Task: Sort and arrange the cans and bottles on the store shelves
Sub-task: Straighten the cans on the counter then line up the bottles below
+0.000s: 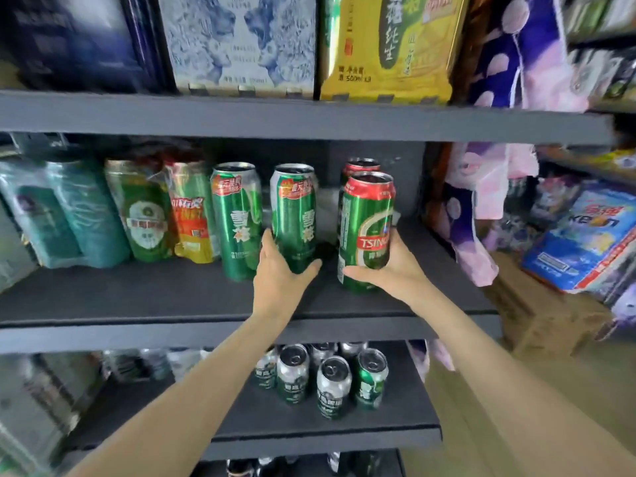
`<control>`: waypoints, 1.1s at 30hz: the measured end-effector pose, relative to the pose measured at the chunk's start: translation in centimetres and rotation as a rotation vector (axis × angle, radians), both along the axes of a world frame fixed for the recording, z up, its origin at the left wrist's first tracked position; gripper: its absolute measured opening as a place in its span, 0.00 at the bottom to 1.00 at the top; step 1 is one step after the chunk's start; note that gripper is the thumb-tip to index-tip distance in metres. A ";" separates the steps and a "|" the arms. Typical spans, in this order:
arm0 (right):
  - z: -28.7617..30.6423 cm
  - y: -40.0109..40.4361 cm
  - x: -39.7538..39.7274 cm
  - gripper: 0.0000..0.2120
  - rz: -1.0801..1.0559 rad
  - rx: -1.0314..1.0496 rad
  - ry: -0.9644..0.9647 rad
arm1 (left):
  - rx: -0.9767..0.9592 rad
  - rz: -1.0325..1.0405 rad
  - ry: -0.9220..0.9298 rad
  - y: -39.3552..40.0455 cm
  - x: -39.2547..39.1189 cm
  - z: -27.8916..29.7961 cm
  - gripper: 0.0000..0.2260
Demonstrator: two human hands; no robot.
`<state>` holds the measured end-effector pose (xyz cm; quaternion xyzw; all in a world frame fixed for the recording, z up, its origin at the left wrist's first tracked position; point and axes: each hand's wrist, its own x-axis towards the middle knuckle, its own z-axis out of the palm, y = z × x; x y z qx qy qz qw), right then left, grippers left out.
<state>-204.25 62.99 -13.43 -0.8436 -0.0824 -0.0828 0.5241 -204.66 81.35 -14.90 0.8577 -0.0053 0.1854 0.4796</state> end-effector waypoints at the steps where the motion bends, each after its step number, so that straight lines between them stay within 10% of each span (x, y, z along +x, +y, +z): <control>1: 0.0 0.0 0.1 0.32 0.008 -0.004 -0.041 | 0.006 -0.002 -0.018 -0.1 0.4 -0.3 0.43; 13: -2.7 -1.1 1.6 0.34 0.133 0.149 -0.179 | 0.158 -0.067 -0.133 0.6 2.2 -1.6 0.39; 24: -3.1 -1.5 2.6 0.42 -0.466 0.178 -0.211 | 0.094 -0.142 -0.073 1.3 0.2 -1.2 0.41; 33: -0.9 -2.5 3.6 0.40 -0.480 -0.068 -0.114 | 0.152 -0.112 -0.068 0.9 0.0 -1.2 0.41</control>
